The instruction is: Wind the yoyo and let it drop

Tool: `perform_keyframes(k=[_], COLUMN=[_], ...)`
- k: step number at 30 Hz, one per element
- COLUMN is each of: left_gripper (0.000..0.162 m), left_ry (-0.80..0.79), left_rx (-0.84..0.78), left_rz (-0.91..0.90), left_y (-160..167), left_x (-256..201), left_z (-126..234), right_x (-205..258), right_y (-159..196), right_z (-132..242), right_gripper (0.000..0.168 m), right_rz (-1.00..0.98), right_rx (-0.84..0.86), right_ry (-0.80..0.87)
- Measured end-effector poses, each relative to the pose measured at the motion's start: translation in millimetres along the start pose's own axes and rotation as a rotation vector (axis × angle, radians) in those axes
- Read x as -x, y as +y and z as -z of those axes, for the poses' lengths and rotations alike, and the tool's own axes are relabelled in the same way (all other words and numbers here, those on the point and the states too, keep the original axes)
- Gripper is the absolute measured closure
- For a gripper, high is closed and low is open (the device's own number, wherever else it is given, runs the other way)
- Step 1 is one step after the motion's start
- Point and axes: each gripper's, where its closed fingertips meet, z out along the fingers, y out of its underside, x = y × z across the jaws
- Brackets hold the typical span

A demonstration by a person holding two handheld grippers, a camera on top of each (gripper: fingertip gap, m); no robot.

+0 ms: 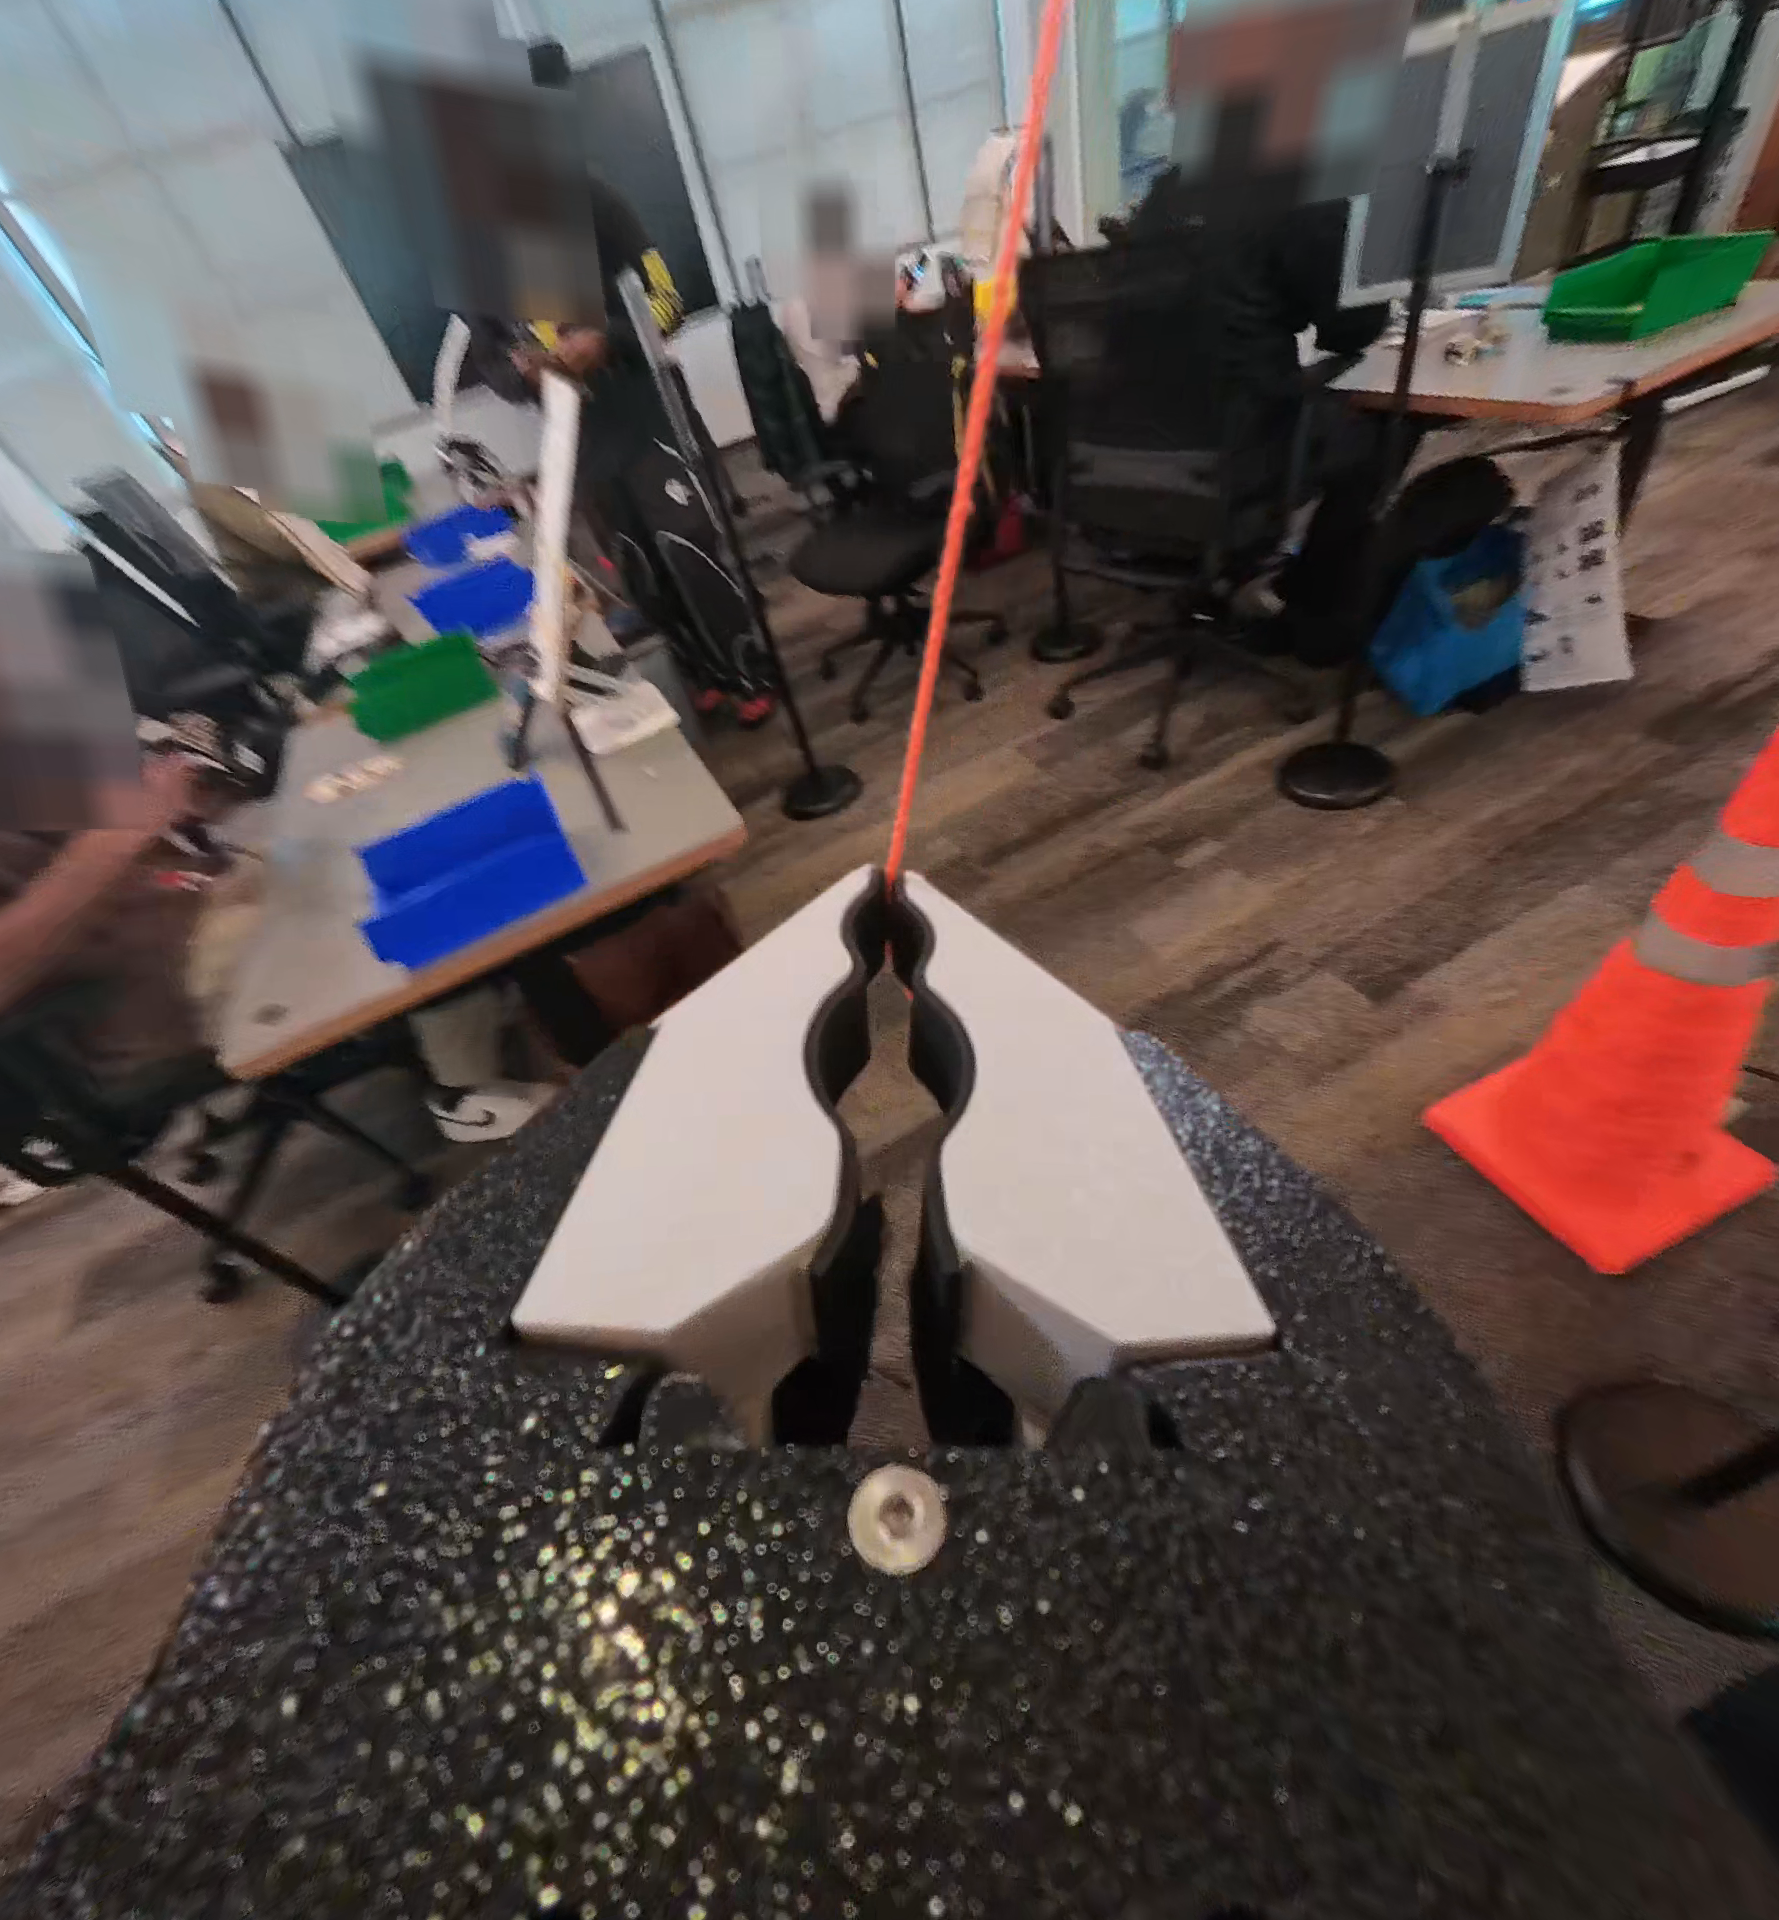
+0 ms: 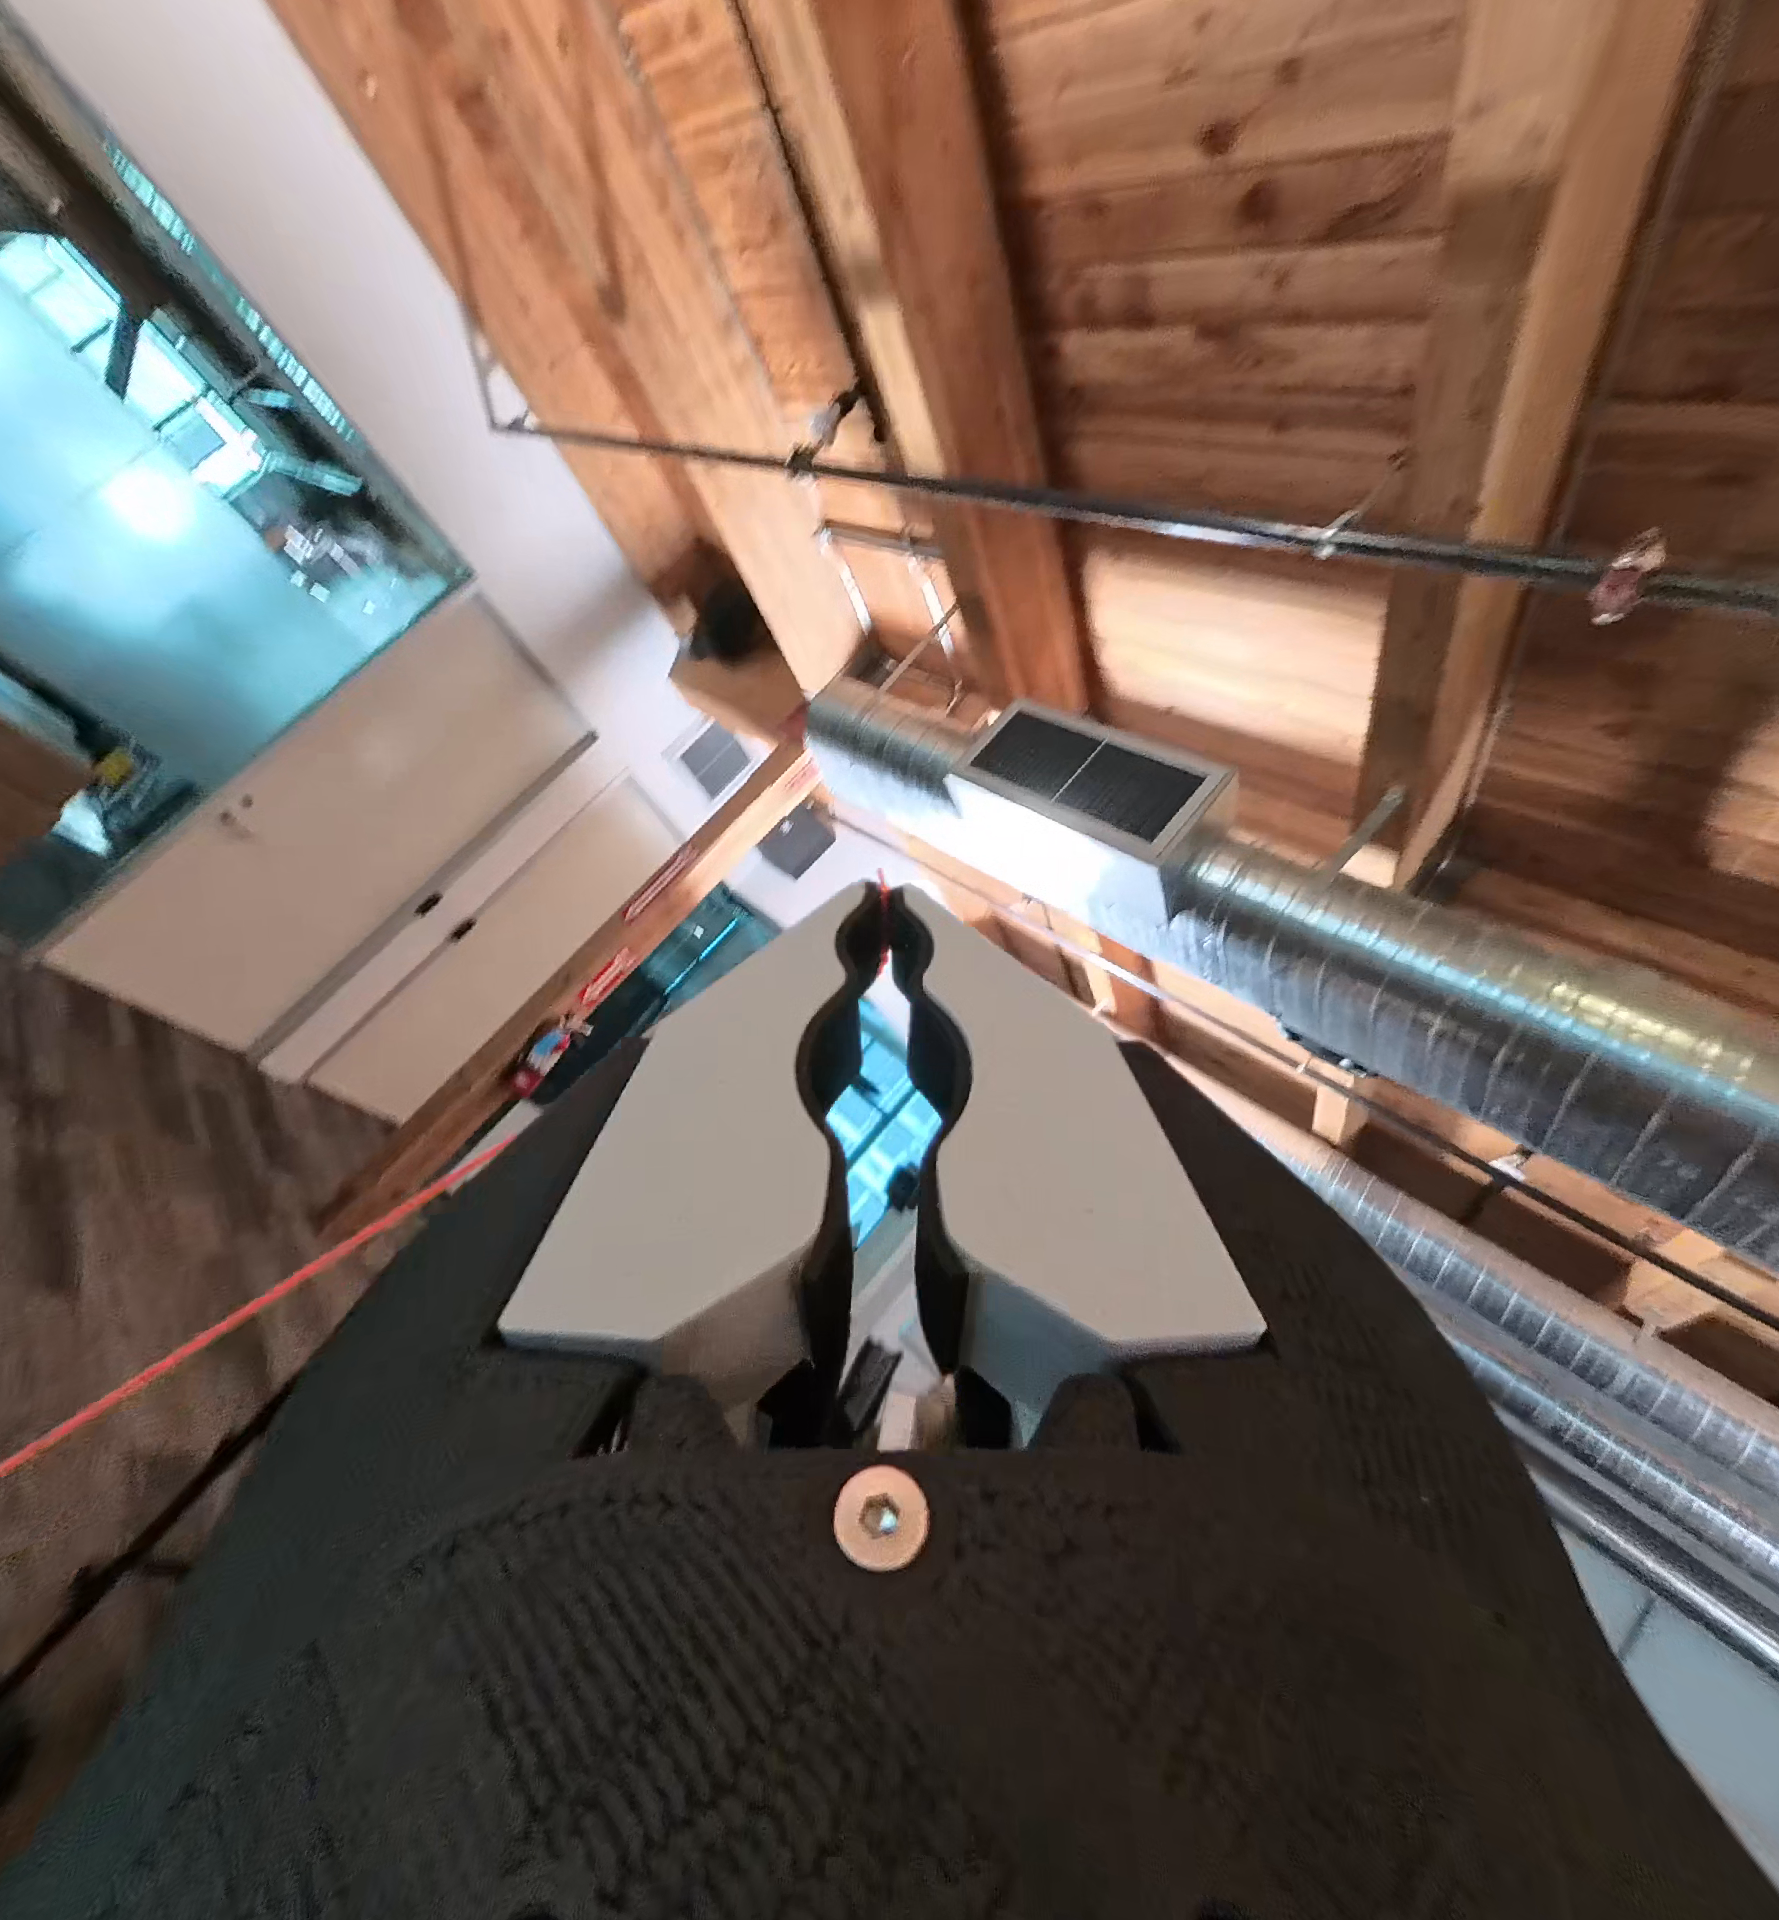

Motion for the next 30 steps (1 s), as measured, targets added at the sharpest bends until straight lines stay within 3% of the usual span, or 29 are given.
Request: perform_keyframes(k=[6, 11, 15, 18, 22, 27, 30], left_gripper=[0.162, 0.162, 0.162, 0.162, 0.162, 0.162, 0.162], left_ry=[-0.183, -0.409, -0.503, -0.561, -0.59, -0.621, -0.621], left_rx=[-0.024, 0.096, 0.19, 0.258, 0.333, 0.405, 0.409], left_rz=[-0.231, -0.432, -0.472, -0.463, -0.399, -0.296, -0.166], left_y=[-93.7, -144.9, -159.3, -153.0, -118.7, -62.3, -23.2], left_x=[58.5, 113.0, 138.9, 147.5, 136.8, 117.7, 99.9], left_z=[90.0, 168.3, 232.5, 276.7, 325.3, 378.3, 402.9], right_x=[-65.8, -83.6, -72.8, -50.7, 0.6, 112.4, 203.3], right_y=[-47.1, -39.7, -23.6, -18.3, -15.8, -5.8, -3.0], right_z=[36.6, 69.3, 57.4, 37.4, 3.8, -41.9, -53.3], right_gripper=[0.168, 0.168, 0.168, 0.168, 0.168, 0.168, 0.168], right_rz=[-0.043, -0.157, -0.265, -0.326, -0.377, -0.441, -0.505], right_rx=[-0.109, -0.158, -0.15, -0.154, -0.142, -0.089, -0.075], right_ry=[0.157, 0.215, 0.181, 0.139, 0.02, -0.23, -0.414])
